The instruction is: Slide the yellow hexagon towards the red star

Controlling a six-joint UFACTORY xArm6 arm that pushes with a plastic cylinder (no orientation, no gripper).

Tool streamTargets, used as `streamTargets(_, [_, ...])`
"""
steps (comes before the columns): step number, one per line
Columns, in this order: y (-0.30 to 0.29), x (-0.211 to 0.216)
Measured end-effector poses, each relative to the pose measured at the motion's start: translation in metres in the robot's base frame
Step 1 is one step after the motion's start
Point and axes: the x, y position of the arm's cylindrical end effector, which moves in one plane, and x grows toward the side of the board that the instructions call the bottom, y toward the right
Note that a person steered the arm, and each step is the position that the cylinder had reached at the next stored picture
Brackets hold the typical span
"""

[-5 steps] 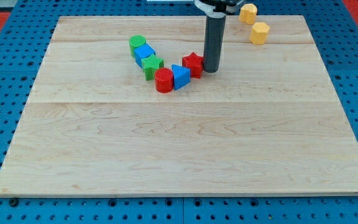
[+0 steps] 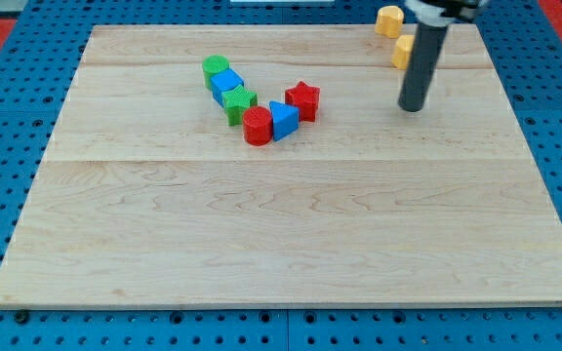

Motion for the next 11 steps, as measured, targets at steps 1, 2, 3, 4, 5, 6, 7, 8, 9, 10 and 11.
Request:
streamTargets(1, [0.03,-0.02])
streamTargets(2, [0.048,-0.051])
streamTargets(3, [0.049,-0.081])
streamTargets(4, [0.049,-0.108])
streamTargets(5, [0.044,-0.124])
streamTargets(6, [0.039,-0.123])
streamTargets(7, [0.039,-0.11])
streamTargets(8, [0.038,-0.098])
streamTargets(9, [0.037,-0.101])
streamTargets(10, [0.026,-0.109])
streamTargets(11, [0.005,-0.11])
